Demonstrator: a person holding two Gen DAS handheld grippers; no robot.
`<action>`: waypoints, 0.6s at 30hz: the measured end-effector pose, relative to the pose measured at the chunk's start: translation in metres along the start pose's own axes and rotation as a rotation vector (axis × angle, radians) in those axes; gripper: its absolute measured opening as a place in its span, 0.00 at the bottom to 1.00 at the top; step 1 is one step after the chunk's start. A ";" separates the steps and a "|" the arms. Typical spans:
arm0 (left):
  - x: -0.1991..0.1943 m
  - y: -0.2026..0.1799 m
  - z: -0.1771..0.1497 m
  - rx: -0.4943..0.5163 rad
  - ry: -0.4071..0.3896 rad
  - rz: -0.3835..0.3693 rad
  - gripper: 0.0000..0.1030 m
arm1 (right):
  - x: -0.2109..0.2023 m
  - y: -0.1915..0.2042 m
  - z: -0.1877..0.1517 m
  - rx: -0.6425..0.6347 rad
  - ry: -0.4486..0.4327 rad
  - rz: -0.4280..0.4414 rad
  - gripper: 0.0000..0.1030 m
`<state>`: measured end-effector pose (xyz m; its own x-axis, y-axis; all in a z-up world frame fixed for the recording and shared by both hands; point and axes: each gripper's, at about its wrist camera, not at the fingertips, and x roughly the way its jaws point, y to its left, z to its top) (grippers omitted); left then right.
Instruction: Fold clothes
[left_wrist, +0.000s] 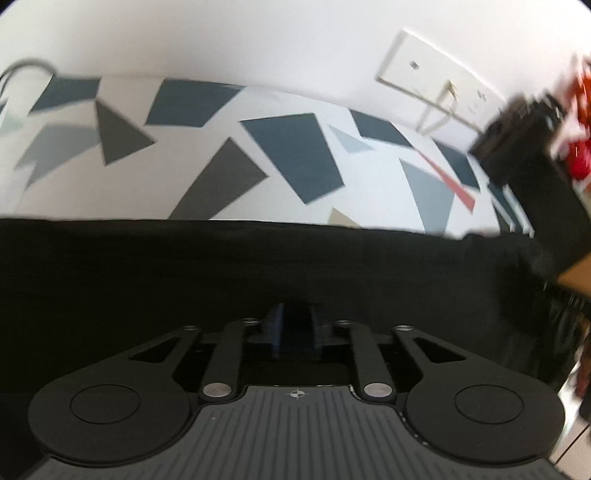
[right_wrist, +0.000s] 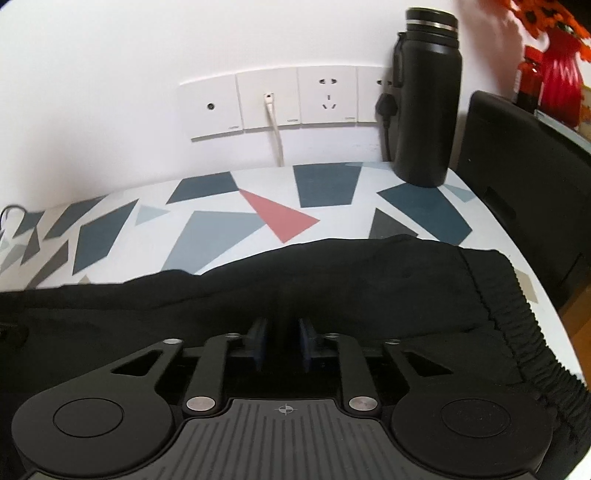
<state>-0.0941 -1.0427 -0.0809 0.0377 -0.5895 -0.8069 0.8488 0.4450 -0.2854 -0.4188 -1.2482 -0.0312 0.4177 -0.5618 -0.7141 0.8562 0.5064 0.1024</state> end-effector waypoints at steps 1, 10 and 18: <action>0.001 -0.004 0.000 0.017 0.001 0.002 0.44 | 0.000 0.000 -0.001 -0.008 0.003 0.001 0.20; 0.013 -0.032 0.001 0.119 0.000 0.115 0.81 | 0.005 -0.003 -0.010 -0.021 0.018 -0.031 0.44; 0.023 -0.037 -0.008 0.156 -0.007 0.253 1.00 | 0.016 0.014 -0.024 -0.121 0.051 -0.060 0.94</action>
<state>-0.1286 -1.0672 -0.0930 0.2621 -0.4778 -0.8385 0.8827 0.4698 0.0082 -0.4078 -1.2349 -0.0575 0.3481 -0.5612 -0.7509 0.8350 0.5498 -0.0238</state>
